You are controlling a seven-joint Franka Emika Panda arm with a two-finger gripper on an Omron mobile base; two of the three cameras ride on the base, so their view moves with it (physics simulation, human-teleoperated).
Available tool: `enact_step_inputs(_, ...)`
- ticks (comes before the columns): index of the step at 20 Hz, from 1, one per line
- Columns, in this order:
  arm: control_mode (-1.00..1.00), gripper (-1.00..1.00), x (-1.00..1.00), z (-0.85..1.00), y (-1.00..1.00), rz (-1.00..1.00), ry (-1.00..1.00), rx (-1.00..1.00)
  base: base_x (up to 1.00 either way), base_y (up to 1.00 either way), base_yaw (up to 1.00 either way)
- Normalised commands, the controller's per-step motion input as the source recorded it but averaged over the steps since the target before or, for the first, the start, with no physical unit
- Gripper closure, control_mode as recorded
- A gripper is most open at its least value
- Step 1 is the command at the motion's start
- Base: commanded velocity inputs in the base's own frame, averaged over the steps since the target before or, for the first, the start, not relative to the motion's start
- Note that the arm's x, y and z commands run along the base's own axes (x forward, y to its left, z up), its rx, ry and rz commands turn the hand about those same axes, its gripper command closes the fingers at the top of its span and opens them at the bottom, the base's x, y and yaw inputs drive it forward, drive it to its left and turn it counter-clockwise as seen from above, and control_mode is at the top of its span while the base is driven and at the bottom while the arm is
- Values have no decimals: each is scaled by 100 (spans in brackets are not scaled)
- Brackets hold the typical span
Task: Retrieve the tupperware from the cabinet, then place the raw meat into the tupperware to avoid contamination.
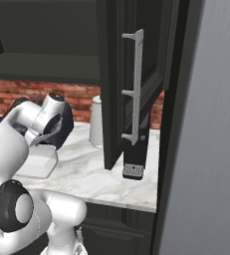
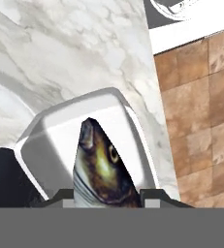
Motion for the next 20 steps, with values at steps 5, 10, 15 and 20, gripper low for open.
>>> enact_step_inputs(5, -100, 100, 8, -31, 50, -11, 1, -4, 0, 0, 0)
enact_step_inputs(10, -100, 100, 13, -34, 43, -5, 1, -2, 0, 0, 0)
enact_step_inputs(15, -100, 100, 1, -38, 13, 0, 0, 0, 0, 0, 0)
enact_step_inputs(20, -100, 100, 13, -35, -2, 3, 0, 0, 0, 0, 0)
